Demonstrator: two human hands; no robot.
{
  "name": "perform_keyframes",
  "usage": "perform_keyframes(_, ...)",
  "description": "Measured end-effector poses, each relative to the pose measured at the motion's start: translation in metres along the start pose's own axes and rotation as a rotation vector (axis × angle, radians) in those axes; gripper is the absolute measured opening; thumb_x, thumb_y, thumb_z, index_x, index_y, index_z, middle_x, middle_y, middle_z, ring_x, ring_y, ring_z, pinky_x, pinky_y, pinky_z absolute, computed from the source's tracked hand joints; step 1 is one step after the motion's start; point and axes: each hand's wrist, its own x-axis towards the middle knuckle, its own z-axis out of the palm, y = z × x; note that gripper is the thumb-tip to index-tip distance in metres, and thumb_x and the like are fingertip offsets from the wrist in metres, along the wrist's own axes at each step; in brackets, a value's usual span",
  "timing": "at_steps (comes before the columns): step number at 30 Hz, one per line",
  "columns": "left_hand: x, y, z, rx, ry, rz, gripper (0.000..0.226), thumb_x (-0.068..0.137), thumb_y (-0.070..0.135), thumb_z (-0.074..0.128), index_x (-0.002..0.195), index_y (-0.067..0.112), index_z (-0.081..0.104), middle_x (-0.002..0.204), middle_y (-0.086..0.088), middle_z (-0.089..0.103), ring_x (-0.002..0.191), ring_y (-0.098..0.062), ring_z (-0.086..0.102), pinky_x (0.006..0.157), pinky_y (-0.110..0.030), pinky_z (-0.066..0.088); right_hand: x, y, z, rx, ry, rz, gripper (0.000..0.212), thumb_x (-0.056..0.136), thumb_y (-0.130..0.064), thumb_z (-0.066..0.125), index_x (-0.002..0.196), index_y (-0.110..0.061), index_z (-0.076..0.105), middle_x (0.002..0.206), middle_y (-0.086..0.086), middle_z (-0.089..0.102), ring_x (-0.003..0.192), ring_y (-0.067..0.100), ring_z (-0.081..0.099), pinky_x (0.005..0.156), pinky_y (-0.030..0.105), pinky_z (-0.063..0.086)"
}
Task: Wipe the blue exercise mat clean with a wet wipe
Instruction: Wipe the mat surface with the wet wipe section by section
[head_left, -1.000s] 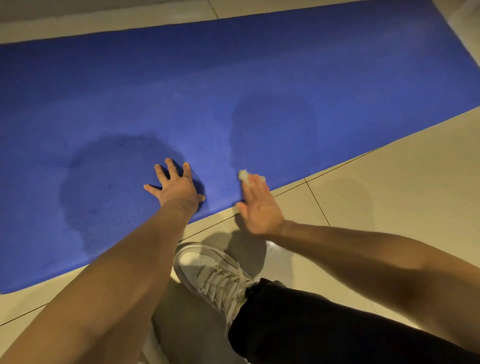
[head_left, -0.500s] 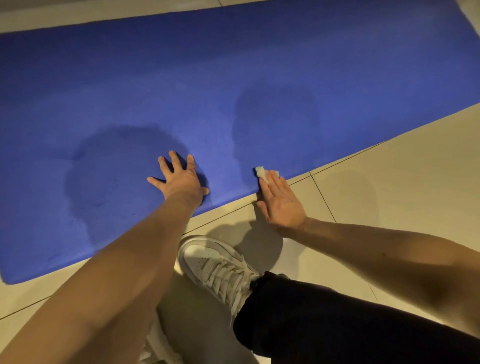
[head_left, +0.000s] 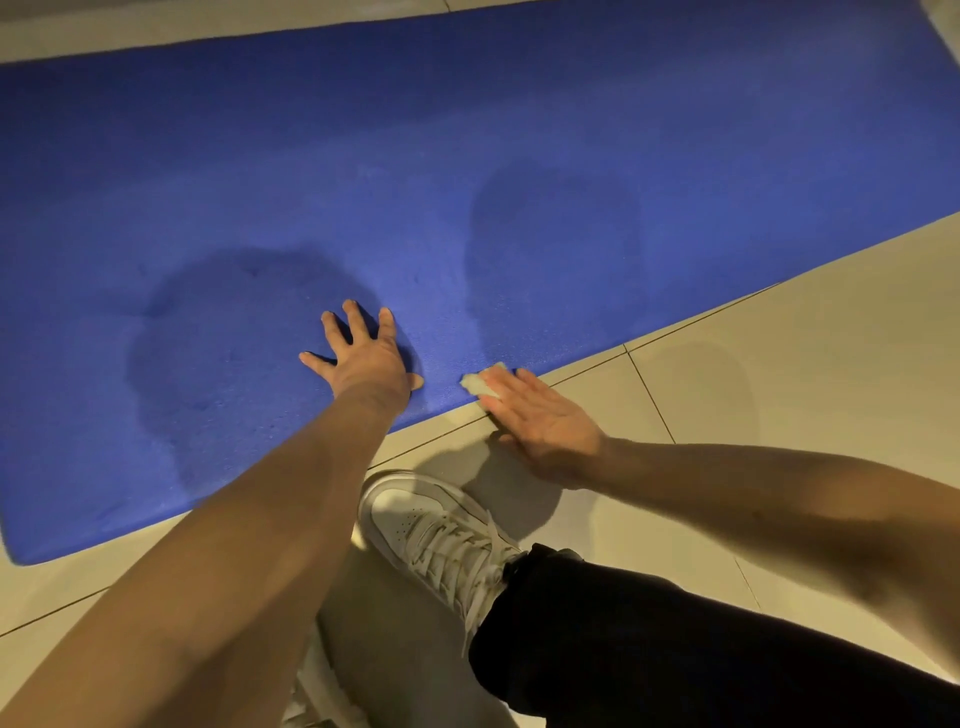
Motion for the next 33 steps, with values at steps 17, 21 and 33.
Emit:
perform_keyframes(17, -0.004, 0.001, -0.004, 0.008, -0.002, 0.005, 0.101, 0.091, 0.054, 0.065, 0.159, 0.034, -0.006, 0.164, -0.005, -0.023, 0.149, -0.039, -0.02, 0.114, -0.073, 0.005, 0.051, -0.017, -0.004, 0.04, -0.017, 0.089, 0.067, 0.103, -0.041, 0.036, 0.162, -0.014, 0.021, 0.17, 0.0, 0.017, 0.157, 0.024, 0.013, 0.127, 0.047, 0.012)
perform_keyframes(21, -0.006, -0.003, -0.005, 0.006, 0.017, 0.017, 0.101, 0.09, 0.055, 0.065, 0.159, 0.034, -0.006, 0.165, -0.005, -0.02, 0.15, -0.038, -0.018, 0.115, -0.072, 0.006, 0.054, 0.022, -0.02, 0.047, 0.009, 0.439, 0.065, 0.108, -0.041, 0.024, 0.164, -0.016, 0.0, 0.172, -0.001, -0.002, 0.158, 0.025, -0.003, 0.127, 0.047, 0.004)
perform_keyframes(33, 0.006, -0.035, -0.018, -0.061, 0.162, -0.037, 0.099, 0.085, 0.063, 0.065, 0.159, 0.031, 0.007, 0.165, -0.007, -0.01, 0.152, -0.034, -0.008, 0.118, -0.065, 0.01, 0.085, -0.028, -0.017, 0.053, -0.04, 0.091, 0.067, 0.108, -0.034, 0.033, 0.164, -0.013, 0.003, 0.172, -0.003, -0.001, 0.158, 0.02, -0.001, 0.128, 0.038, 0.001)
